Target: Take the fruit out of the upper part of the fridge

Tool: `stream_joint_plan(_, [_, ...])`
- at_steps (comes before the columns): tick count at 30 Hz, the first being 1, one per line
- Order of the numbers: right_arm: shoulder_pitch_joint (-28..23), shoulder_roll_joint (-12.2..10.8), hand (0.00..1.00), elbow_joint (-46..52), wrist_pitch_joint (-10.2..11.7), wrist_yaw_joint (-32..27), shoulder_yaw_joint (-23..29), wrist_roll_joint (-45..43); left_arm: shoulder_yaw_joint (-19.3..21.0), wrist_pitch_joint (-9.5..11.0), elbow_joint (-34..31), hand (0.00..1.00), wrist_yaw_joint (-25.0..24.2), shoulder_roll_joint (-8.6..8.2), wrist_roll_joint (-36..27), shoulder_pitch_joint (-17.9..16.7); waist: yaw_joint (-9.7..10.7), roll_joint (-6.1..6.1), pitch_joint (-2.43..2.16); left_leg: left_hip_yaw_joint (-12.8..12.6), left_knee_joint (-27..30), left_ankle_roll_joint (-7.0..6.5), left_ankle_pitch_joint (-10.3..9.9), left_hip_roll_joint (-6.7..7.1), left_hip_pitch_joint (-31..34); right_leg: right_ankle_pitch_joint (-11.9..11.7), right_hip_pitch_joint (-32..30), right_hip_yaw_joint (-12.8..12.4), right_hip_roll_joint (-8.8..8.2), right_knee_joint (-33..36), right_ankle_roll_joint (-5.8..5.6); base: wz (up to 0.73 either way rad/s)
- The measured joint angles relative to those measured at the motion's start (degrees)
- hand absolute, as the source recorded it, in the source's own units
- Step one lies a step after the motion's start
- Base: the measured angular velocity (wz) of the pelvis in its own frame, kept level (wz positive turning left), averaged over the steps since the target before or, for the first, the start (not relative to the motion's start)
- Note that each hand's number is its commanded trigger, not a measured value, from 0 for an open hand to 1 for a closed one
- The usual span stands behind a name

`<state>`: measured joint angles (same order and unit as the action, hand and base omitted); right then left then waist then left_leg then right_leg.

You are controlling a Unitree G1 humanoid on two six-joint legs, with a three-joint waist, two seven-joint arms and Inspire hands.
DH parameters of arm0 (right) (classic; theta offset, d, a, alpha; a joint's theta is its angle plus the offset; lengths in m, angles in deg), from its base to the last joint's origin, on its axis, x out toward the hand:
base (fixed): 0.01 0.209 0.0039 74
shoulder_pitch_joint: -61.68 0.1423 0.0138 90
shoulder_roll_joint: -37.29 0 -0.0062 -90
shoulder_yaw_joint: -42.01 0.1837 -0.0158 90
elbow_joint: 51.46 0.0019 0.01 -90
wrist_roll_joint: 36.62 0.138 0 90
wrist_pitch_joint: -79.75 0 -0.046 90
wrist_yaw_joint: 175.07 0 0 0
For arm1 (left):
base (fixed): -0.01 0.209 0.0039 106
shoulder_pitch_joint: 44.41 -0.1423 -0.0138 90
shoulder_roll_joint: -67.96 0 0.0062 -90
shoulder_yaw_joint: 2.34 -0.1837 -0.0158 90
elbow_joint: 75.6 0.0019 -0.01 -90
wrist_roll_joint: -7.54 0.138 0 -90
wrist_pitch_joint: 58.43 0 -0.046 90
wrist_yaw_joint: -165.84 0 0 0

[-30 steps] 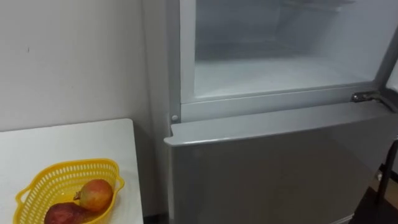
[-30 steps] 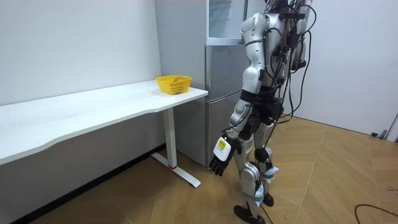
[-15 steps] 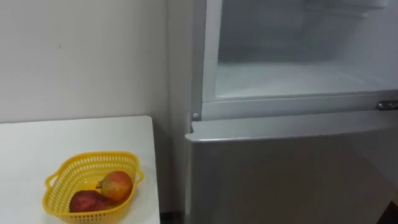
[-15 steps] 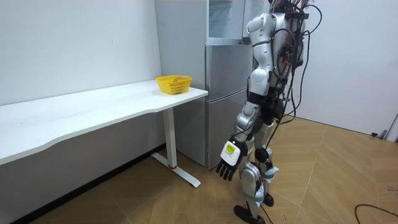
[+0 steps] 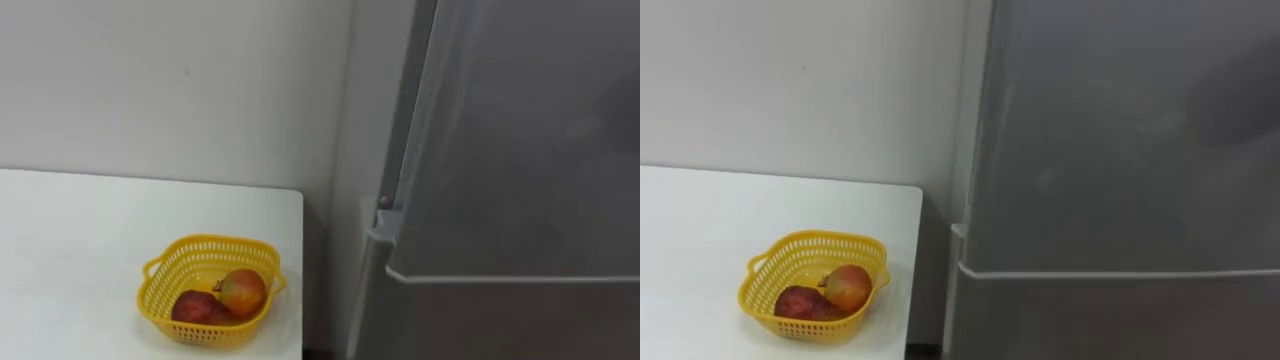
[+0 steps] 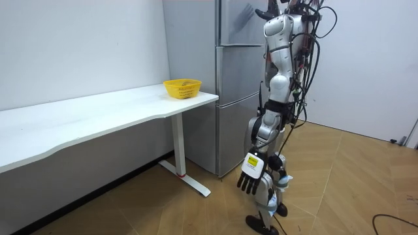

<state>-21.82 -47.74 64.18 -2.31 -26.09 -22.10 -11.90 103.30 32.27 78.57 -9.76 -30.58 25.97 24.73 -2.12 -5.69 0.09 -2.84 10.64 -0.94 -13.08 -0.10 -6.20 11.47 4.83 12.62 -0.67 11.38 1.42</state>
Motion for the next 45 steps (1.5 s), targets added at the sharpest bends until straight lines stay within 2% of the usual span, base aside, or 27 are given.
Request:
stream_joint_plan(7, [0.4,0.0,0.0,-0.5,0.0,3.7,-0.2,0.0,-0.1,-0.7,0.0,0.0,0.0,-0.03,-0.2,-0.1,0.1,0.68,-0.1,0.6,0.1,0.01,0.0,-0.01,0.5,0.0,0.3,1.0,-0.06,-0.7,-0.04,0.08])
stream_joint_plan(14, [0.4,0.0,0.0,-2.2,0.0,4.4,-0.2,1.1,-0.2,-0.8,0.0,0.0,0.5,-0.05,-0.2,-0.4,0.2,1.38,-0.2,0.6,0.0,0.02,0.0,-0.05,0.4,0.0,0.3,0.9,-0.2,-0.6,-0.03,0.0])
stream_joint_plan(23, [0.2,0.0,0.0,-2.2,0.0,3.6,-0.1,1.8,-0.1,-0.8,-0.1,0.0,1.9,0.11,-0.2,-0.2,0.9,0.58,-0.13,0.5,0.0,0.03,0.0,-0.03,0.3,0.0,0.5,0.5,-0.07,-0.8,-0.03,0.0])
stream_joint_plan(25, [0.2,0.0,0.0,-2.2,0.0,2.9,0.1,1.8,-0.1,-0.8,-0.1,0.0,2.5,0.12,-0.2,-0.2,1.2,0.22,0.06,0.5,0.0,0.03,0.0,-0.02,0.0,0.0,0.7,0.5,-0.1,-0.8,-0.04,0.0])
stream_joint_plan(30, [-0.1,0.0,0.0,-2.2,0.0,1.1,0.1,1.8,-0.1,-0.8,-0.1,0.0,2.9,0.11,-0.2,-0.1,1.9,-0.33,-0.05,-0.2,-0.3,0.03,0.0,-0.05,-0.4,0.0,0.7,0.0,0.03,-0.9,-0.05,-0.05])
stream_joint_plan(39, [-1.6,0.0,0.0,-2.2,0.0,-0.2,0.3,1.8,-0.2,-0.8,-0.1,0.0,3.9,0.11,-0.2,0.0,2.4,0.11,-0.15,-1.2,-0.3,0.02,0.0,-0.14,-0.6,0.0,0.5,-1.0,0.09,-0.7,-0.05,-0.06])
stream_joint_plan(45, [-4.4,0.0,0.0,-3.5,0.3,-1.3,0.3,0.3,-1.8,-0.8,-0.1,0.0,4.2,0.5,-0.1,0.0,4.0,0.73,-0.15,-1.7,-0.3,0.02,0.0,-0.12,-1.4,-0.1,0.8,-1.1,-0.03,-0.7,-0.06,-0.02])
